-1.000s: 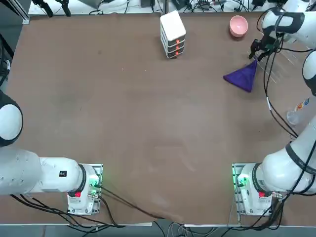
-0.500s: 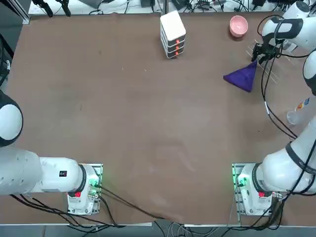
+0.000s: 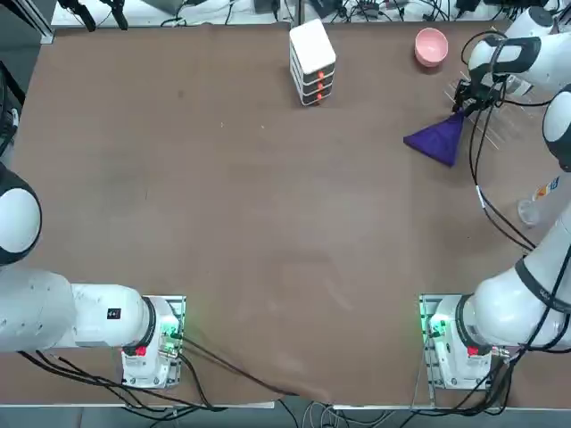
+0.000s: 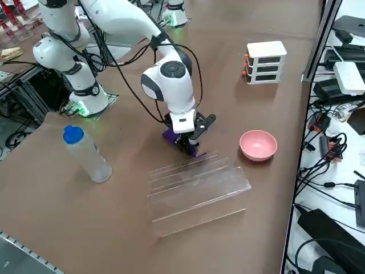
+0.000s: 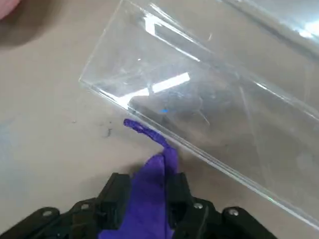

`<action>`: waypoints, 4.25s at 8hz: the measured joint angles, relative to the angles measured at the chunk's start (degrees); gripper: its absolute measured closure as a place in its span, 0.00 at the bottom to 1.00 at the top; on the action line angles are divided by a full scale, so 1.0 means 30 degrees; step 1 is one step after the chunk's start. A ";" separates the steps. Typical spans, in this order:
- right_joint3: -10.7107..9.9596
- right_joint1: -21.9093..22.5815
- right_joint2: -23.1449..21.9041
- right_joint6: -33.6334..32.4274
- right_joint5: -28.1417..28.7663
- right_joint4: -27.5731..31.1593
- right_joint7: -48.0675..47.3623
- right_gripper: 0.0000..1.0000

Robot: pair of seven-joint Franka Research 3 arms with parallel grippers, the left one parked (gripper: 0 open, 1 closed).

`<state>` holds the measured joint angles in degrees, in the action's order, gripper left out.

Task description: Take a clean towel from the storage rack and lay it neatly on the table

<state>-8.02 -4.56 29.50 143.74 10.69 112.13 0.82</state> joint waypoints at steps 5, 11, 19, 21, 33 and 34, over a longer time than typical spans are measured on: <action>-0.0026 0.0006 0.0261 0.0313 0.0000 0.0003 -0.0059 0.69; -0.0028 0.0036 0.0071 0.0311 -0.0105 -0.0080 -0.0023 0.91; 0.0034 0.1246 -0.2847 -0.7570 -0.0161 -0.0023 -0.0079 0.96; 0.0066 0.1745 -0.4129 -1.0206 -0.0159 0.0972 -0.0114 0.95; 0.0346 0.3933 -0.7811 -1.1795 0.0314 0.7241 0.0505 0.94; 0.0346 0.3933 -0.8015 -1.1459 0.0537 0.7603 0.0626 0.93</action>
<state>-6.98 7.24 5.46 109.37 12.30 134.94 2.70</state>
